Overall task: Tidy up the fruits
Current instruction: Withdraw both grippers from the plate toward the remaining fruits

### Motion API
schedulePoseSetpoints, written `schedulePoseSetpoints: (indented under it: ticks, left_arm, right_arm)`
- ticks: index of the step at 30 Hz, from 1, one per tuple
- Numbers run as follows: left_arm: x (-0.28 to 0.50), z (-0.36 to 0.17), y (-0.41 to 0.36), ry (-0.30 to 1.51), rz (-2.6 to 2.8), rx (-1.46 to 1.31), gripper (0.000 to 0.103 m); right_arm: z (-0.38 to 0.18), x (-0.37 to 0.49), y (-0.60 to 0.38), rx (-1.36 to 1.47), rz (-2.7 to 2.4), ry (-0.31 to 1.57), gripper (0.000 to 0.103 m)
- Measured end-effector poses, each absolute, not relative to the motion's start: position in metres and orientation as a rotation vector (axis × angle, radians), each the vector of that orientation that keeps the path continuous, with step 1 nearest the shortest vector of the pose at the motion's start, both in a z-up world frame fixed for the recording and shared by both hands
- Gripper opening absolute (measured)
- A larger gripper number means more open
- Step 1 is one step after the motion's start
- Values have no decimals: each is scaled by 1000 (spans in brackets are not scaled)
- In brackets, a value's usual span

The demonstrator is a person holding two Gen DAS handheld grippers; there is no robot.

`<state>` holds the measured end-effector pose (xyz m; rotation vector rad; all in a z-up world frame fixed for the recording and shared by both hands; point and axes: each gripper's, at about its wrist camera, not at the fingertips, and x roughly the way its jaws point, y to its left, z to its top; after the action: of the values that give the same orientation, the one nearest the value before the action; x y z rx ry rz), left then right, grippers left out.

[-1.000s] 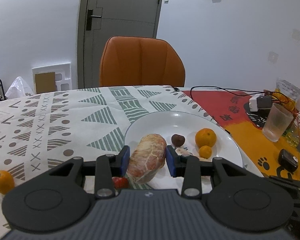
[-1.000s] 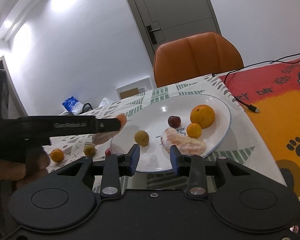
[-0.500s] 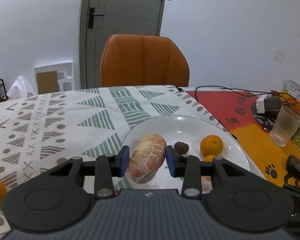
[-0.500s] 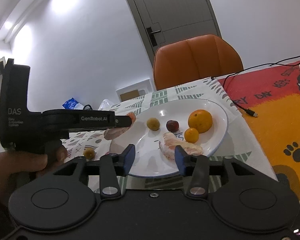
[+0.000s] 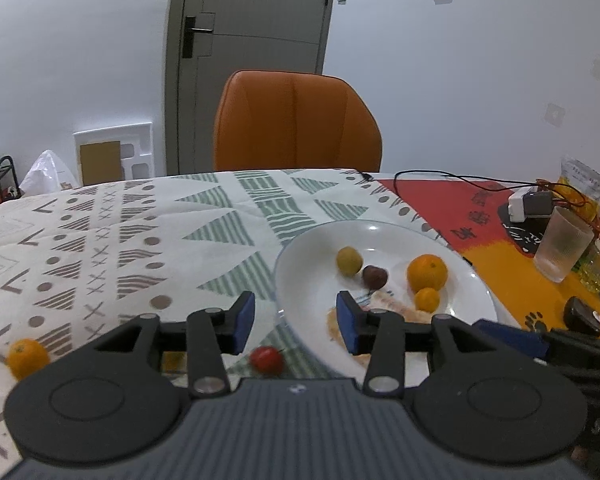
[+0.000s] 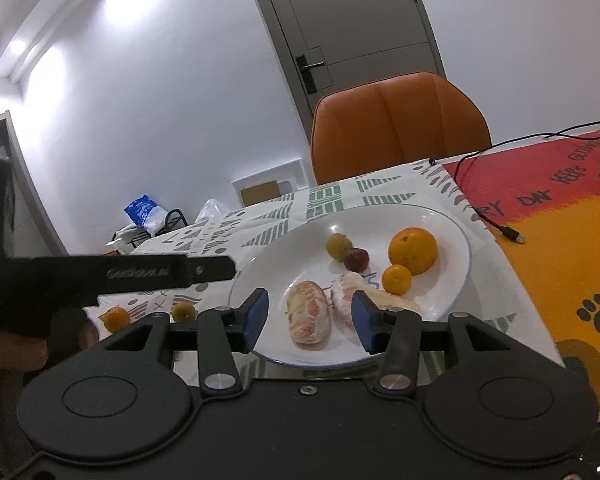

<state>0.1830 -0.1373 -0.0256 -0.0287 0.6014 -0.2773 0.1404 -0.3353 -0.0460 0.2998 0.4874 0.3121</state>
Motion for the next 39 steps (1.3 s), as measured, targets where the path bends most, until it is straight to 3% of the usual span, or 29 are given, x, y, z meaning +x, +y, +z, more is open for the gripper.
schedulePoseSetpoints:
  ticks: [10, 15, 18, 39]
  left_arm:
    - [170, -23, -105, 589, -210, -50, 57]
    - [163, -19, -93, 568, -177, -45, 75]
    - [159, -16, -85, 557, -167, -43, 79]
    - [151, -19, -9, 552, -9, -112, 81]
  right_arm:
    - [-42, 143, -321, 291, 332, 486, 54]
    - [-38, 142, -311, 276, 346, 478, 61]
    - [-36, 142, -306, 271, 351, 475, 65]
    - [-24, 150, -251, 218, 434, 580, 67]
